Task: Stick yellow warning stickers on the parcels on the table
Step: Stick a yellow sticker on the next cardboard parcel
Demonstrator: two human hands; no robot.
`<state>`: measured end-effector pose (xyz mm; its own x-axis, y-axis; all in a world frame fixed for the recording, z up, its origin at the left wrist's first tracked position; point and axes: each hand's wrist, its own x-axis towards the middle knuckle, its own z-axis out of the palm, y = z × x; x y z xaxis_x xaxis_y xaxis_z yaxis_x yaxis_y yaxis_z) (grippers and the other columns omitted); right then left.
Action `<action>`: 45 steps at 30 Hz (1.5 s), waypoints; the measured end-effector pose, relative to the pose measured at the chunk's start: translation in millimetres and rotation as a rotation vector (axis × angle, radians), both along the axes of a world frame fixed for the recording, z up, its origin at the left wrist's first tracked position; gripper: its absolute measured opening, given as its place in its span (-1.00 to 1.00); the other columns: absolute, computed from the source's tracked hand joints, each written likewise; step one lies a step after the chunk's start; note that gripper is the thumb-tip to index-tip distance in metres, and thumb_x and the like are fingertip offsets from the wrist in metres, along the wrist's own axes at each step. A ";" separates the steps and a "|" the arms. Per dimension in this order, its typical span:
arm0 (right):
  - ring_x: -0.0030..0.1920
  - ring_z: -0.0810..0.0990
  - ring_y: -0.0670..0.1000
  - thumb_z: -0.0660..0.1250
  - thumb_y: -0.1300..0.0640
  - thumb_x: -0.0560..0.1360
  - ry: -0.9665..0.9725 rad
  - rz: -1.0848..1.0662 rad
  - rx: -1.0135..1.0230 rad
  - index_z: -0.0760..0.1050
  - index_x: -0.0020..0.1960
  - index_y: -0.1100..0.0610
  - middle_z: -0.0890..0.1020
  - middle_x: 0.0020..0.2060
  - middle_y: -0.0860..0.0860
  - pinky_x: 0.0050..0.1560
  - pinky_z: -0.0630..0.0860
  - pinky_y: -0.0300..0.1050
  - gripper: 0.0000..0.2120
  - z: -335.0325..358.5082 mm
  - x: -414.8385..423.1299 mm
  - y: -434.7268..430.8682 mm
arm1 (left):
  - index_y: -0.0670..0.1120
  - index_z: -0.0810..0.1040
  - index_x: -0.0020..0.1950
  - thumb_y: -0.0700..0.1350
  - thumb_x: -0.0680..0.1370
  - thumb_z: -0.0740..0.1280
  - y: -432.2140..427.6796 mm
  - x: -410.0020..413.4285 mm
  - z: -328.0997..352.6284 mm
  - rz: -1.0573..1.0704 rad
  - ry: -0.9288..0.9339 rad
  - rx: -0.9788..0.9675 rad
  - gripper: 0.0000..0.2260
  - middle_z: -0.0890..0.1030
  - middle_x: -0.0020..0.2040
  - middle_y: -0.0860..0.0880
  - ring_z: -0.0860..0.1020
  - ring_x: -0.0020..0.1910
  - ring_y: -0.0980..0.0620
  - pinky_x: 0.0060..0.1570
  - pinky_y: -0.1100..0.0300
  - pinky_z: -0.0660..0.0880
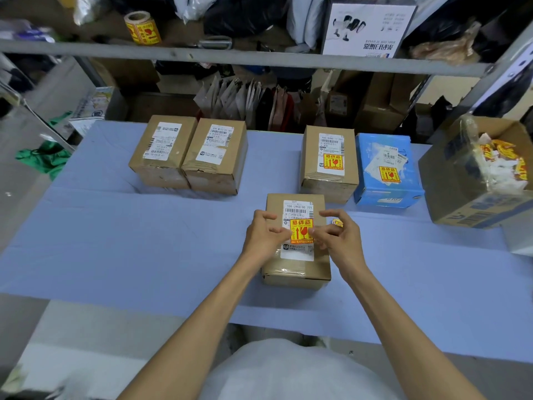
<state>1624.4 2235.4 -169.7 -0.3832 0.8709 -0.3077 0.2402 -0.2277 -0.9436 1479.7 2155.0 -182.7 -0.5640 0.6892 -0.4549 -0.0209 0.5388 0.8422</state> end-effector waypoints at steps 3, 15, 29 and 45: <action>-0.39 0.62 -0.12 0.49 0.29 0.38 -0.073 0.029 0.007 0.48 0.05 0.19 0.65 -0.38 0.07 -0.38 0.51 -0.31 -0.71 -6.2 2.1 -1.1 | 0.03 0.37 0.02 -0.11 0.42 0.49 -4.4 -4.5 -3.4 -0.012 0.007 -0.020 -0.67 0.64 -0.15 0.05 0.60 -0.10 0.10 -0.27 0.26 0.39; -0.38 0.59 -0.06 0.49 0.36 0.33 -0.226 0.065 0.081 0.50 -0.10 0.13 0.59 -0.41 0.02 -0.27 0.59 -0.11 -0.74 -20.2 0.2 -2.5 | 0.05 0.35 -0.12 -0.12 0.39 0.48 -7.6 2.4 -16.4 -0.059 0.147 -0.062 -0.70 0.64 -0.10 0.03 0.58 -0.08 0.09 -0.11 0.16 0.50; -0.48 0.46 -0.20 0.50 0.40 0.27 -0.298 0.122 0.188 0.51 -0.13 0.16 0.56 -0.40 0.00 -0.39 0.43 -0.42 -0.72 -26.5 -0.9 -4.6 | -0.11 0.41 0.04 -0.13 0.37 0.46 -9.9 5.8 -21.1 -0.117 0.399 -0.081 -0.67 0.52 -0.01 0.14 0.57 -0.14 0.10 -0.20 0.18 0.46; -0.08 0.53 0.00 0.51 0.15 0.37 -0.469 0.166 0.595 0.49 0.07 0.10 0.49 0.03 0.01 -0.17 0.49 -0.08 -0.67 -34.0 -4.8 -19.6 | 0.09 0.38 0.05 -0.11 0.29 0.56 -6.7 -0.8 -21.9 -0.286 0.404 0.114 -0.53 0.63 -0.18 0.18 0.58 -0.09 0.23 -0.03 0.21 0.47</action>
<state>1619.6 2215.8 -203.7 -0.4679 0.8832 0.0314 0.6318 0.3591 -0.6870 1478.9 2148.3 -204.5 -0.4612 0.8742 -0.1519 0.4539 0.3795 0.8062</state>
